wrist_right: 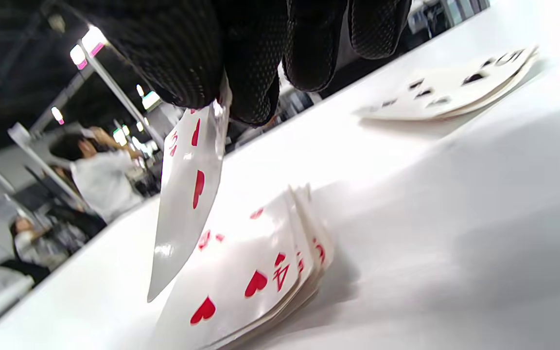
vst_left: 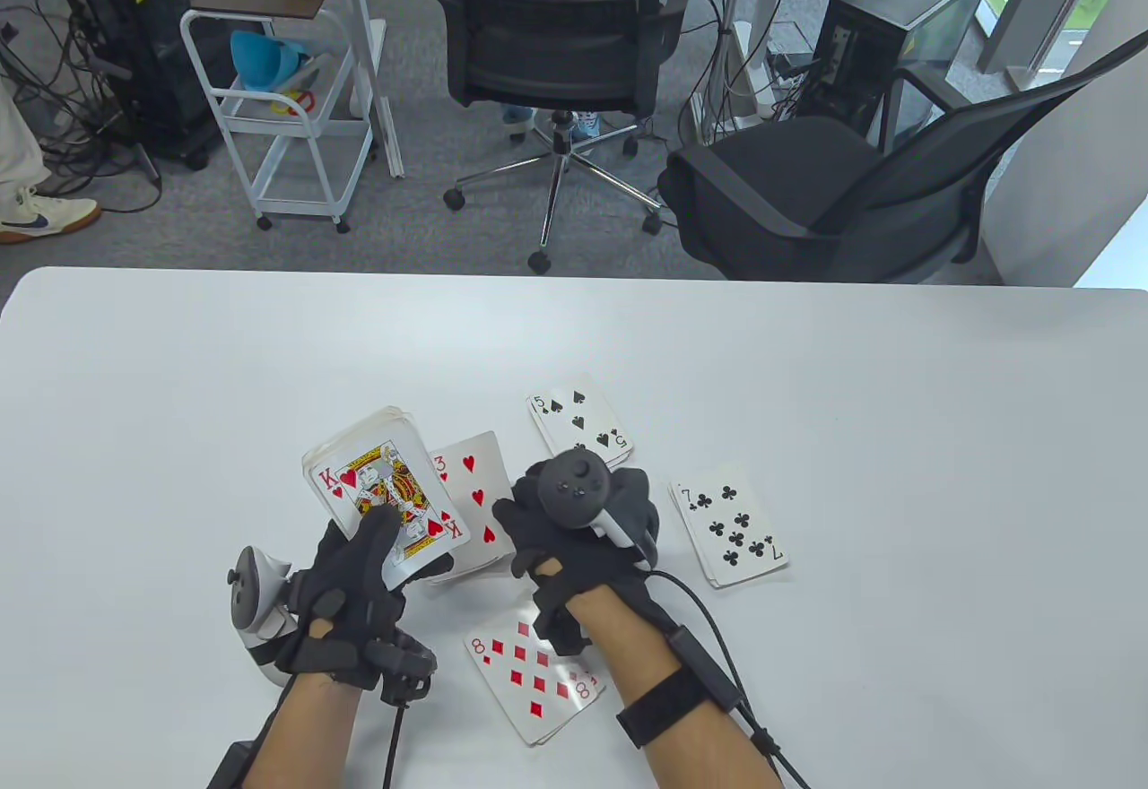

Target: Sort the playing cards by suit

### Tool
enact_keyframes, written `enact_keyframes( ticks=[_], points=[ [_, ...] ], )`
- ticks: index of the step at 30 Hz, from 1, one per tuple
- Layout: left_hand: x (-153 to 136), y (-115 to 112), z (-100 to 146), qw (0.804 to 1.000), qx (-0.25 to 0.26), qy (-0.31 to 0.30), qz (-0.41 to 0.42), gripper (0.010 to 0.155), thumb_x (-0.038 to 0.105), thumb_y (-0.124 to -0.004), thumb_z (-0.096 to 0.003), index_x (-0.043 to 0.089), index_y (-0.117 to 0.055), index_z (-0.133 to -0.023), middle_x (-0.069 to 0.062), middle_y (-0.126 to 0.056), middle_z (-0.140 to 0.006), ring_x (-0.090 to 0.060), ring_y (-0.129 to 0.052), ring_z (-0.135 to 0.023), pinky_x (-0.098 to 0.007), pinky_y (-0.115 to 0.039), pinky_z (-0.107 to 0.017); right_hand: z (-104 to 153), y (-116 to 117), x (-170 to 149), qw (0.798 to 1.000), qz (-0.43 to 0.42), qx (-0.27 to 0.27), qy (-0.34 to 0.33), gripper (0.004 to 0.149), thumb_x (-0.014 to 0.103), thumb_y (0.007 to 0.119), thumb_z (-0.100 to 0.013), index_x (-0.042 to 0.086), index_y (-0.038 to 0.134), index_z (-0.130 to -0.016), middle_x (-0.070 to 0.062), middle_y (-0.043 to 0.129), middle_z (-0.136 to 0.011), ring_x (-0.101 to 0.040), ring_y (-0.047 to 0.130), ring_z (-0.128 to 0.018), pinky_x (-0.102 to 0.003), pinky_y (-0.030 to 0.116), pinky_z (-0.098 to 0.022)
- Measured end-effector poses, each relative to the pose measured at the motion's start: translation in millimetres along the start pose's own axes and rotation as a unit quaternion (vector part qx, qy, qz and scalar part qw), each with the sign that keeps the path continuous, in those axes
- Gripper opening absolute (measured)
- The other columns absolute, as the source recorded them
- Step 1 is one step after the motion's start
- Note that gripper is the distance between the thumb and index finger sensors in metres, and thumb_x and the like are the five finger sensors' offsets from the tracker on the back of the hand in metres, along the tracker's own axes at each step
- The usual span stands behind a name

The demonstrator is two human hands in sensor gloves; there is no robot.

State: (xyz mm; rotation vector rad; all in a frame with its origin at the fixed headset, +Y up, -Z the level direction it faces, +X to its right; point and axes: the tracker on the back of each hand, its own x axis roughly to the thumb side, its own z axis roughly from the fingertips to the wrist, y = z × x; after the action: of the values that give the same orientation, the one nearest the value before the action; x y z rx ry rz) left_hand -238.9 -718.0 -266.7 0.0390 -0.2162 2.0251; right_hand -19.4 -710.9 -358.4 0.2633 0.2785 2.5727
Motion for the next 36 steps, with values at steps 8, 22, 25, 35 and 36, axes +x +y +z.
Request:
enact_keyframes(
  ticks=[8, 22, 25, 35, 36],
  points=[
    [3.6, -1.4, 0.5, 1.0, -0.003, -0.006, -0.001, 0.058, 0.049, -0.078, -0.0547, 0.023, -0.061, -0.104, -0.002, -0.081, -0.099, -0.029, -0.095, -0.083, -0.041, -0.094, -0.047, -36.5, 51.2, 30.1, 0.982, 0.172, 0.053, 0.059, 0.039, 0.039, 0.088, -0.054, 0.009, 0.085, -0.079, -0.02, 0.059, -0.104, -0.051, 0.042, -0.103, -0.075, 0.029, -0.069],
    [-1.5, -8.4, 1.1, 1.0, -0.01, 0.006, -0.013, 0.058, 0.049, -0.078, -0.0549, 0.023, -0.06, -0.104, -0.002, -0.081, -0.099, -0.029, -0.095, -0.083, -0.041, -0.094, -0.047, 28.7, -6.2, -23.8, 0.997, 0.0, -0.069, -0.028, 0.043, 0.049, 0.082, -0.054, 0.013, 0.082, -0.076, -0.019, 0.06, -0.104, -0.052, 0.044, -0.102, -0.075, 0.031, -0.068],
    [-7.8, -12.6, 0.9, 0.999, -0.017, 0.018, -0.025, 0.058, 0.048, -0.078, -0.0549, 0.023, -0.06, -0.104, -0.003, -0.081, -0.099, -0.029, -0.095, -0.083, -0.041, -0.094, -0.047, 47.7, -15.7, -43.0, 0.988, -0.094, -0.107, -0.053, 0.044, 0.049, 0.079, -0.055, 0.012, 0.083, -0.077, -0.02, 0.061, -0.104, -0.052, 0.045, -0.101, -0.075, 0.032, -0.068],
    [-27.8, -17.7, 2.4, 0.994, -0.035, 0.07, -0.079, 0.057, 0.046, -0.079, -0.0549, 0.023, -0.06, -0.104, -0.003, -0.08, -0.1, -0.03, -0.095, -0.083, -0.042, -0.094, -0.047, 78.4, -27.0, -46.7, 0.941, -0.21, -0.216, -0.153, 0.047, 0.053, 0.076, -0.053, 0.014, 0.082, -0.078, -0.016, 0.067, -0.101, -0.049, 0.053, -0.1, -0.073, 0.04, -0.069],
    [-29.3, -17.9, 2.4, 0.993, -0.036, 0.074, -0.081, 0.057, 0.046, -0.079, -0.055, 0.023, -0.06, -0.104, -0.003, -0.08, -0.1, -0.03, -0.095, -0.083, -0.042, -0.094, -0.048, 80.1, -26.4, -43.7, 0.939, -0.205, -0.221, -0.163, 0.049, 0.054, 0.075, -0.053, 0.014, 0.081, -0.079, -0.015, 0.067, -0.101, -0.049, 0.053, -0.1, -0.073, 0.04, -0.069]
  ],
)
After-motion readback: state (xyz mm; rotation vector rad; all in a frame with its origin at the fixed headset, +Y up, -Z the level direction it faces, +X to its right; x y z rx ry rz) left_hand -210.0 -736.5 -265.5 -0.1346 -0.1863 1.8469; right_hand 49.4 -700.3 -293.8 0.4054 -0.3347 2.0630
